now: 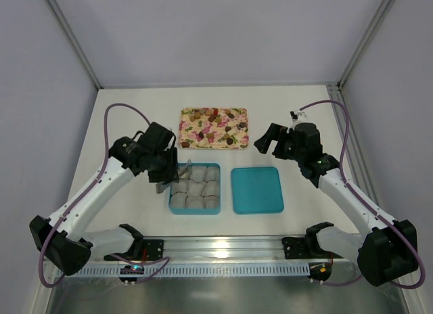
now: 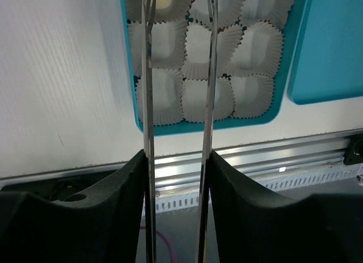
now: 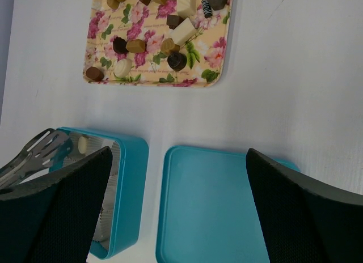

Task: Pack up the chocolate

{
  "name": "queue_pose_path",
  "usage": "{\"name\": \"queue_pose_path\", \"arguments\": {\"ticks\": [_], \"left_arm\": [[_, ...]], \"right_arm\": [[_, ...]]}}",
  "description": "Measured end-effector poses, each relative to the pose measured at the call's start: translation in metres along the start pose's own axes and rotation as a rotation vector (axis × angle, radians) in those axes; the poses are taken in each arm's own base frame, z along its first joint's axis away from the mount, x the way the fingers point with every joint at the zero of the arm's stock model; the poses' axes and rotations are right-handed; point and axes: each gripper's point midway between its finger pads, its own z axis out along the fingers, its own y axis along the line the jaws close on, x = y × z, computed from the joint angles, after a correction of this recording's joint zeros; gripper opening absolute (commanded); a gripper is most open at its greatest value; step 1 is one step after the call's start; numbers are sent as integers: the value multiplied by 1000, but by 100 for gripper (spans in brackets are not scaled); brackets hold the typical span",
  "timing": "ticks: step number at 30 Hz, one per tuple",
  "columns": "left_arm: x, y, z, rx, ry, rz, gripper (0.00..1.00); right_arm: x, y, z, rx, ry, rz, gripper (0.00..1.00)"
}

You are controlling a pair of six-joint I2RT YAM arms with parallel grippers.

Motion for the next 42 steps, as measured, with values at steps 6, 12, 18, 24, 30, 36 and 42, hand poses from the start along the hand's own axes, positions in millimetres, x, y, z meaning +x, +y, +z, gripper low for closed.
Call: {"name": "queue_pose_path", "arguments": {"ticks": [6,12,18,24,30,36,42], "left_arm": [[-19,-23,-29,83,-53,14,45],[-46,-38,-41,95,-93,30,47],[-80,-48,-13,15,-89,35,47],[-110,-63,32,-39,-65,35,47],[-131,-67,65,-64,-54,16,47],[-139,-63,82,-79,-45,-3,46],[-146,-63,90,-77,-53,-13,46]], "right_arm": [[0,0,0,0,0,0,100],[0,0,0,0,0,0,100],[0,0,0,0,1,0,100],[-1,1,-3,-3,-3,-1,100],[-3,3,-8,-9,-14,-4,100],[-3,4,-11,-9,-14,-4,100],[-3,4,-12,-8,-14,-5,100]]}}
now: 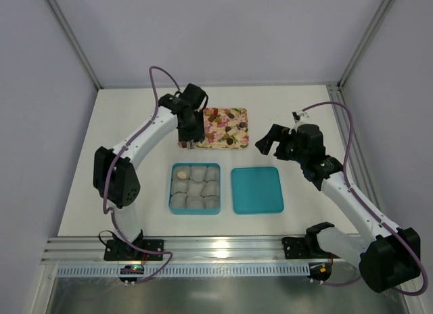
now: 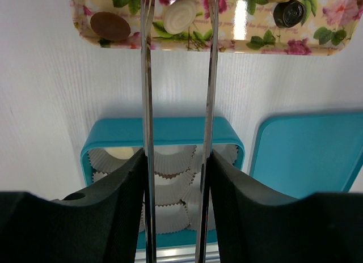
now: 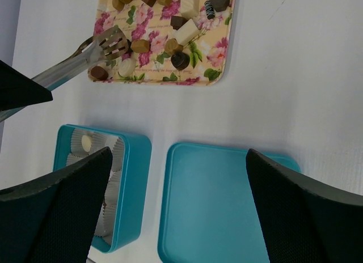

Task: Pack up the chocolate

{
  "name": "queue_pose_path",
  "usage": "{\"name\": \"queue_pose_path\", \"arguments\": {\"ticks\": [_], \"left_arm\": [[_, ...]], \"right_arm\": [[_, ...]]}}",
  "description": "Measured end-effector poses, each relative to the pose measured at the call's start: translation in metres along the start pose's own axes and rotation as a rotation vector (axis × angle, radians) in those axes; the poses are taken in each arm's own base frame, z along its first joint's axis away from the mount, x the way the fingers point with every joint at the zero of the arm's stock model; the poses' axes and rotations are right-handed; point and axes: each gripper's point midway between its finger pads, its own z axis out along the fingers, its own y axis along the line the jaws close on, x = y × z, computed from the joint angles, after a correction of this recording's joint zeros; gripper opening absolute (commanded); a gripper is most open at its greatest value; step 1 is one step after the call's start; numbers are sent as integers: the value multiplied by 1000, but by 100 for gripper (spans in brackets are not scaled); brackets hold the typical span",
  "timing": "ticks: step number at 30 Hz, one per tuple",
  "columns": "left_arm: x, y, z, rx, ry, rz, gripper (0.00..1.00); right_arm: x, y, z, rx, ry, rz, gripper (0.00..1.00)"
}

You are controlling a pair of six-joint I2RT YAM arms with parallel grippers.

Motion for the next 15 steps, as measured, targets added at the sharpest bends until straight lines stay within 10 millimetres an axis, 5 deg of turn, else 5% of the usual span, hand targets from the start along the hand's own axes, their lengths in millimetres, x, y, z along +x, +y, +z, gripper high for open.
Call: {"name": "queue_pose_path", "arguments": {"ticks": [15], "left_arm": [[-2,-2,16,-5,10,-7,41]], "right_arm": [[1,-1,0,3,5,-6,100]]}}
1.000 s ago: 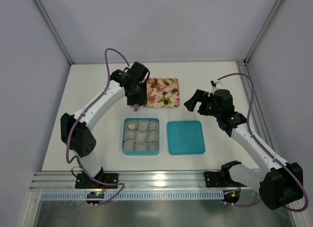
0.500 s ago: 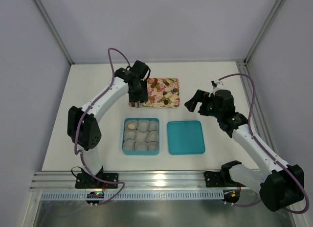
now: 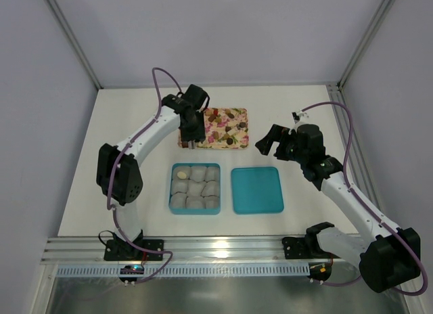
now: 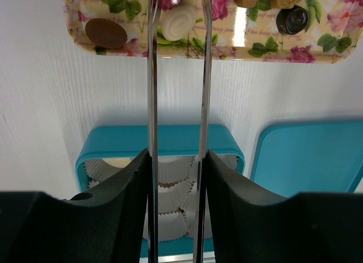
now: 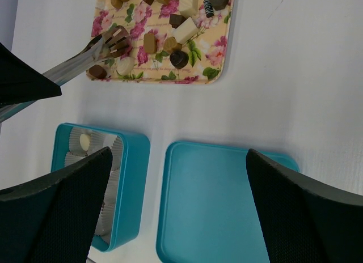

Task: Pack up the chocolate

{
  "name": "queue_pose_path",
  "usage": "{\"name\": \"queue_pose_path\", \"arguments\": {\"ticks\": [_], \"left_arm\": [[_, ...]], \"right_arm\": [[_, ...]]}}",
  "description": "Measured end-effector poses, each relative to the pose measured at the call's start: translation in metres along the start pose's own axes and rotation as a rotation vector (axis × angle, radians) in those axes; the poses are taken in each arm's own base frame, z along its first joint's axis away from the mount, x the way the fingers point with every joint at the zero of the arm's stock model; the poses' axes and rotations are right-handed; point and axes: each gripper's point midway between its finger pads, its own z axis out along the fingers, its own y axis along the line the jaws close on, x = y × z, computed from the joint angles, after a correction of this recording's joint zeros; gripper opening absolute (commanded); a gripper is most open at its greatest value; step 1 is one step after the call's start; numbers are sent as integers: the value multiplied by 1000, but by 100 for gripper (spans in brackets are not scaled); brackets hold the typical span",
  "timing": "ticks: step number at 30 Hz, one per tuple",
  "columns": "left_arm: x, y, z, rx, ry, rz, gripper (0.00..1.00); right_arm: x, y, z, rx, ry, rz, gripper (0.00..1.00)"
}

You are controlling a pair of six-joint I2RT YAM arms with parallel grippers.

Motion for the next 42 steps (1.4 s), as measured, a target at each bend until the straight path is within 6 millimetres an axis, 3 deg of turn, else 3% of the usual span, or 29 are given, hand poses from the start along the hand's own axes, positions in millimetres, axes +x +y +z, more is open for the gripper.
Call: {"name": "queue_pose_path", "arguments": {"ticks": [10,22,32,38,42], "left_arm": [[1,0,4,-1,9,-1,36],[-1,0,10,-6,21,2,23],[-20,-9,-10,29,-27,26,20],[-9,-6,-22,42,1,45,20],[5,1,-54,76,-5,49,21]], "right_arm": [[0,0,0,-1,0,0,100],[0,0,0,-1,0,-1,100],[0,0,0,-1,-1,-3,100],[0,0,0,-1,-1,-3,100],[0,0,0,-1,-2,-3,100]]}}
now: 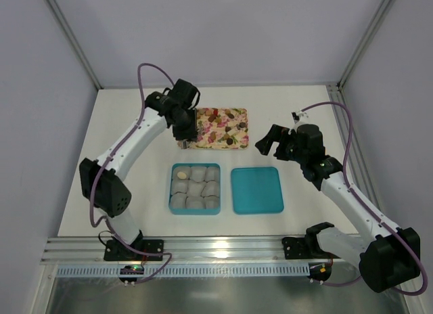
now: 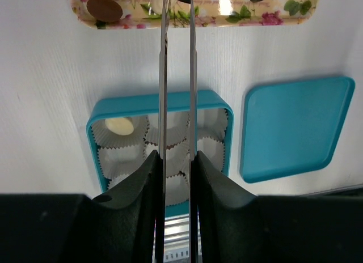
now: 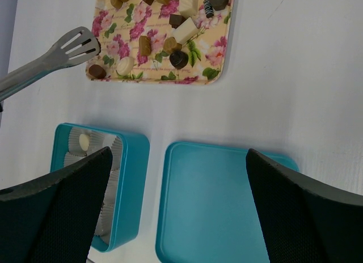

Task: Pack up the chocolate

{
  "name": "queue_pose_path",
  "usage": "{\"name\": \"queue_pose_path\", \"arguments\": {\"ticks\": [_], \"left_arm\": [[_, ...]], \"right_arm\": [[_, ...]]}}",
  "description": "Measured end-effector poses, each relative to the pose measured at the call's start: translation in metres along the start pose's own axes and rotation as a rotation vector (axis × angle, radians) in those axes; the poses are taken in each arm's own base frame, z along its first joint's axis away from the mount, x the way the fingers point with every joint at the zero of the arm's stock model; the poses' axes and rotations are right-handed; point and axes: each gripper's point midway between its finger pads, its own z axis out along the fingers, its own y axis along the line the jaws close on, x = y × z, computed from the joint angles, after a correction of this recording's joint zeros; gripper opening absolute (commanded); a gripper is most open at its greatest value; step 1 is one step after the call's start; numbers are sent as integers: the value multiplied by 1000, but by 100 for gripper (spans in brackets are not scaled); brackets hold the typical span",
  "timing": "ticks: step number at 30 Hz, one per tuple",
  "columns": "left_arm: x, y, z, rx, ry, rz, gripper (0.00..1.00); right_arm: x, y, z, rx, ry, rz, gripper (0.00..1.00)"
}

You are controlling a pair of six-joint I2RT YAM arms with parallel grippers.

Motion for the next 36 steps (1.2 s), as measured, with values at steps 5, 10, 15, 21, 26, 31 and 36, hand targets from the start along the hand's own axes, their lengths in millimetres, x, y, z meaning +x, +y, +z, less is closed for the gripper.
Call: {"name": "queue_pose_path", "arguments": {"ticks": [5,10,15,21,26,31,36], "left_arm": [[16,3,-44,67,-42,5,21],[44,14,-67,88,-30,23,22],[80,29,-74,78,20,42,22],[116,37,-83,87,61,72,23],[130,39,-82,92,83,92,23],[144,36,-75,90,119,122,24],[150,35,-65,80,144,133,29]], "right_arm": [[1,-1,1,3,5,1,100],[2,-1,2,4,7,1,100],[2,-1,2,5,7,1,100],[1,-2,2,8,5,1,100],[1,-2,2,10,4,1,100],[1,-3,2,12,3,1,100],[1,-3,2,12,3,1,100]]}}
